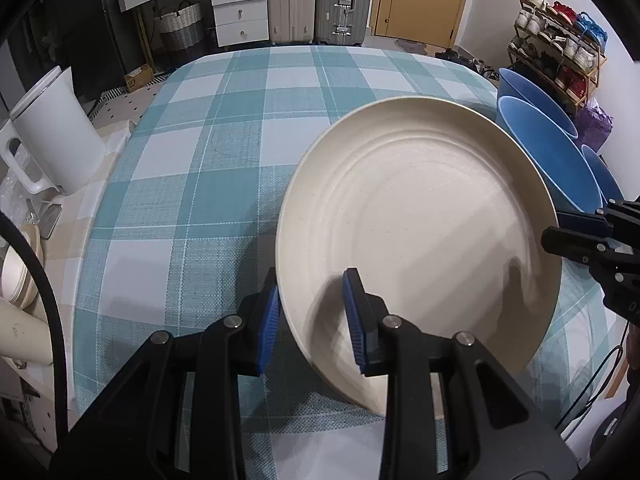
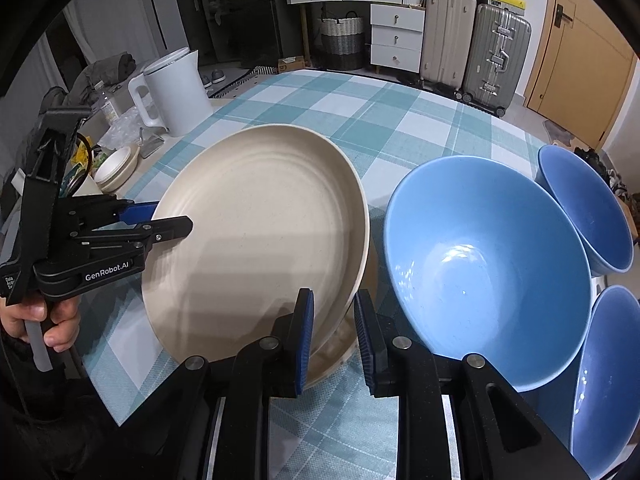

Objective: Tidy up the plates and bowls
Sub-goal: 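Carry the held cream plate with both tools toward the stacked cream plates, then lower the held plate onto the plate stack and open both tools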

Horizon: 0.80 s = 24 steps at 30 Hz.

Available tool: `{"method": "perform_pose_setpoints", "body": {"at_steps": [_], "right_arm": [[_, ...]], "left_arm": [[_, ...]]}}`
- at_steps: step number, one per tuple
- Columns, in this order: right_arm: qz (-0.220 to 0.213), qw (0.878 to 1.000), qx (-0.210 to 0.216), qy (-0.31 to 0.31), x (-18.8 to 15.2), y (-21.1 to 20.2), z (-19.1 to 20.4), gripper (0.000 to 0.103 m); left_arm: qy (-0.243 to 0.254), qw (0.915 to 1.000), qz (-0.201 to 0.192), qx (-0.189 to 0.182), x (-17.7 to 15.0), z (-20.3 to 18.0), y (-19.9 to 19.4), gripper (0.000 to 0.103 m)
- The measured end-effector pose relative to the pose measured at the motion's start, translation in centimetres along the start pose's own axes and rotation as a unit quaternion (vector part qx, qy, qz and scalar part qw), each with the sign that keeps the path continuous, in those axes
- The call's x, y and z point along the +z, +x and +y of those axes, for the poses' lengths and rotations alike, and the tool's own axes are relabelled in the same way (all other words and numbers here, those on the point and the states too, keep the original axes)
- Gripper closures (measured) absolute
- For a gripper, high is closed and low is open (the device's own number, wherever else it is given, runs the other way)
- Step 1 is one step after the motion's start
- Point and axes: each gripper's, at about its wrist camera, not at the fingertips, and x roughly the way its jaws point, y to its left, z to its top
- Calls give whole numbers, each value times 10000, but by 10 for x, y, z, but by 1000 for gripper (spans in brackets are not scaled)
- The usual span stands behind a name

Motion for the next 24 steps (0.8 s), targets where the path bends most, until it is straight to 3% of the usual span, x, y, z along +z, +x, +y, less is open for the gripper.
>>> {"method": "perform_pose_setpoints", "body": {"at_steps": [24], "right_arm": [[-11, 9984, -530, -186, -18, 15, 8, 81]], "left_arm": [[321, 9990, -21, 303, -6, -17, 16, 77]]}}
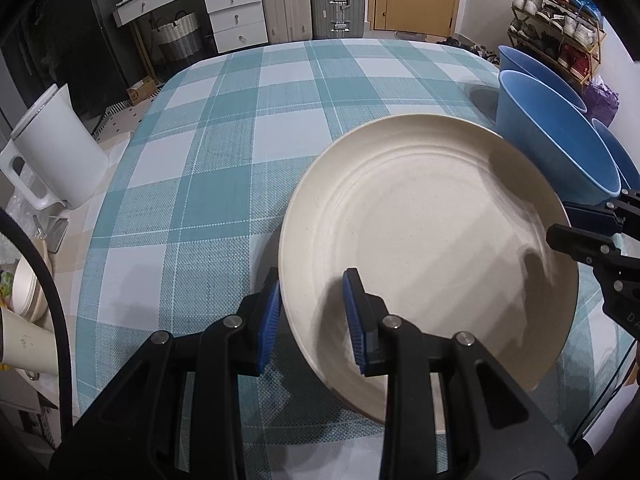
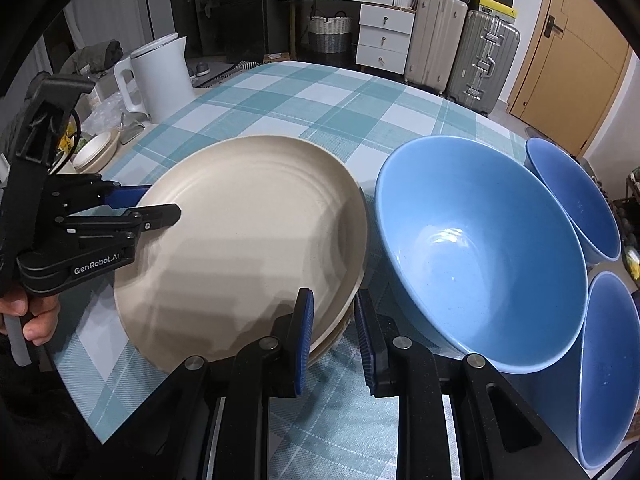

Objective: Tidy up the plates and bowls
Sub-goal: 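Lower the held plate onto the plate stack and open both tools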

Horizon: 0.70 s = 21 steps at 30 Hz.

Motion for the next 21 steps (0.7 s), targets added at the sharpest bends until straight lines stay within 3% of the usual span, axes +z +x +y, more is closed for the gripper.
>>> {"method": "perform_pose_setpoints", "body": {"at_steps": [10, 21], "right_arm": [[-8, 9991, -353, -247, -5, 9, 9, 81], [58, 9994, -293, -200, -13, 15, 8, 81]], "left_arm": [[107, 9999, -43, 118, -2, -4, 1, 77], [-40, 10000, 3, 18, -1, 1, 3, 76]]}}
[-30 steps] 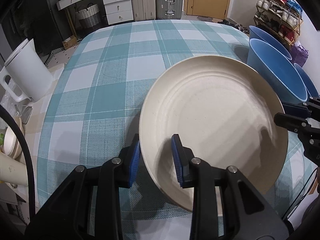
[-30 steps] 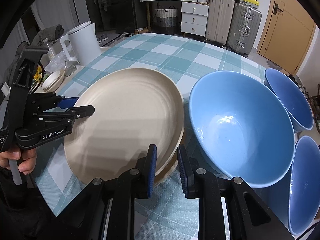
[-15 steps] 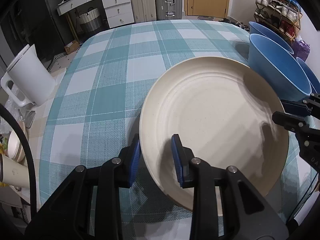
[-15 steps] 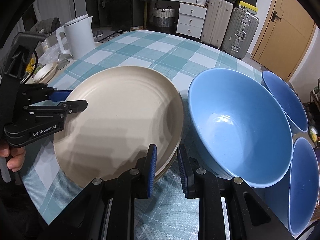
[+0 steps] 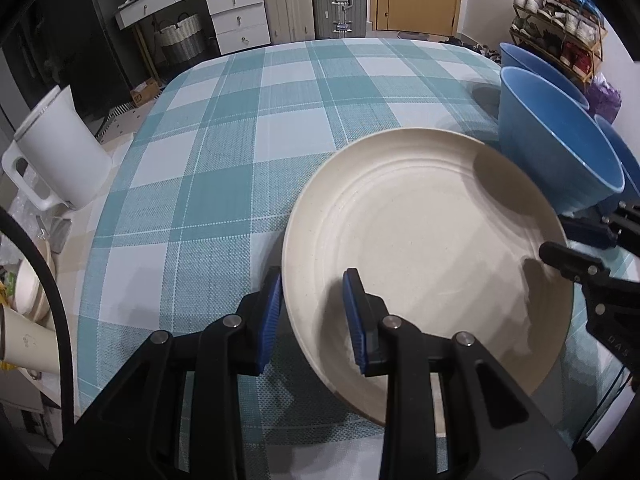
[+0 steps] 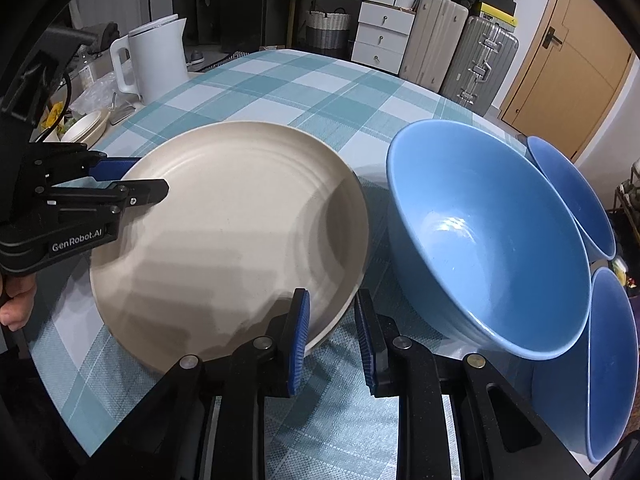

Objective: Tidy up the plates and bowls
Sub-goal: 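Lower the held plate onto the plate stack and open both tools, then withdraw both tools and move them toward the light-blue bowls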

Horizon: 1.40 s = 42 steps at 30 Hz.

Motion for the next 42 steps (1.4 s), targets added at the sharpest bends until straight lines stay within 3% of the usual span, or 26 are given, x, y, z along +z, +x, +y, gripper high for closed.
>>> {"method": "perform_pose_setpoints", "body": {"at_steps": [4, 7, 10, 12, 14, 19, 20, 21, 22, 24, 26, 31, 42], "right_arm": [[21, 10000, -34, -17, 0, 1, 1, 80], [45, 10000, -16, -6, 1, 1, 1, 80], [66, 10000, 0, -23, 1, -1, 1, 76], [43, 9999, 105, 41, 2, -5, 0, 69], [-6, 9999, 101, 21, 2, -11, 1, 61], [-120, 9998, 163, -52, 2, -27, 8, 51], [-157, 9997, 190, -30, 2, -31, 8, 42], [-194, 9996, 221, 1, 1, -35, 8, 27], [-267, 9992, 292, 59, 1, -41, 8, 20], [-351, 9987, 346, 119, 0, -49, 7, 13], [-400, 9982, 433, 127, 0, -57, 7, 11], [-611, 9969, 456, 176, -1, -79, 4, 2], [-1039, 9921, 194, 679, 1, -126, -32, 1]], "left_arm": [[-261, 9994, 119, -209, 1, 7, 5, 72], [-227, 9996, 71, -159, 4, 8, 3, 72], [-228, 9995, -34, -226, 6, 8, -6, 63], [-243, 9994, -128, -224, 7, 9, -14, 51], [-269, 9991, -175, -261, 8, 10, -22, 33], [-361, 9978, -322, -461, 9, 12, -42, 23], [-379, 9974, -333, -509, 9, 12, -46, 20], [-392, 9972, -337, -547, 9, 12, -50, 19], [-405, 9969, -340, -581, 9, 12, -53, 16], [-413, 9966, -359, -614, 9, 12, -59, 12], [-395, 9964, -430, -609, 10, 10, -67, 1], [-350, 9956, -561, -664, 13, 6, -84, 1], [-80, 9946, -768, -697, 30, -17, -108, 1]]}}
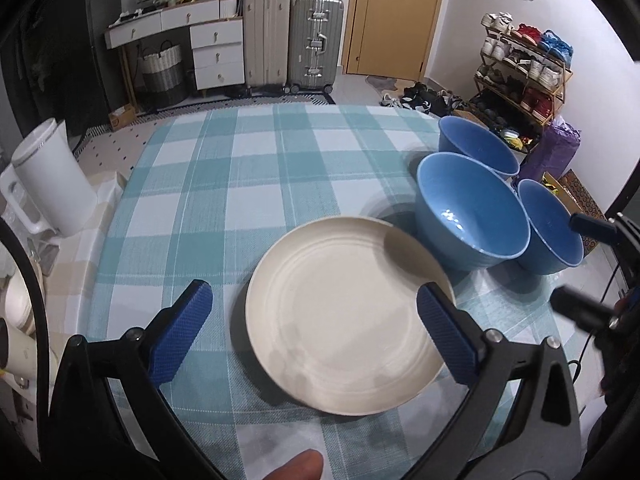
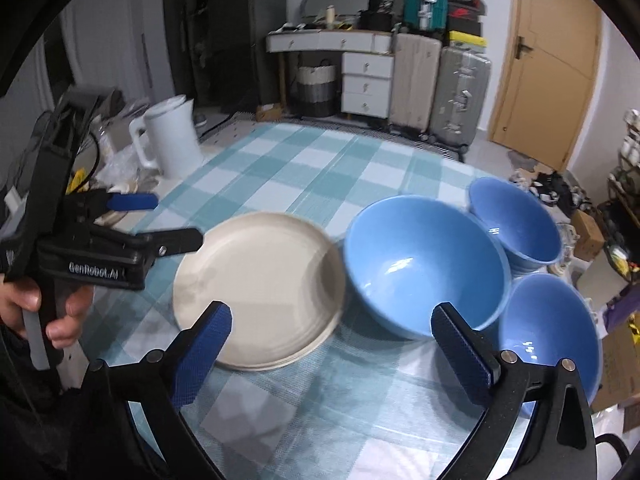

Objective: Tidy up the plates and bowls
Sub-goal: 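Withdraw both tools and move them toward the light-blue bowls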

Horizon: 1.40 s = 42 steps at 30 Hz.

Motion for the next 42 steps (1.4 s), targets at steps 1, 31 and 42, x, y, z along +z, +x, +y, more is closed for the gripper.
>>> {"method": "perform_pose_setpoints", "body": {"at_steps": [1, 31, 42], "right_arm": [[-65, 10000, -48, 58, 2, -6, -5, 1], [-627, 9858, -1083, 1118, 35, -77, -136, 1], [-525, 9825, -1132, 1379, 39, -59, -182, 1]], "left_arm": [[24, 10000, -30, -8, 3, -3, -2, 1], [576, 9962, -104, -643, 113, -91, 39, 1], [453, 9963, 67, -726, 144, -109, 87, 1]]}}
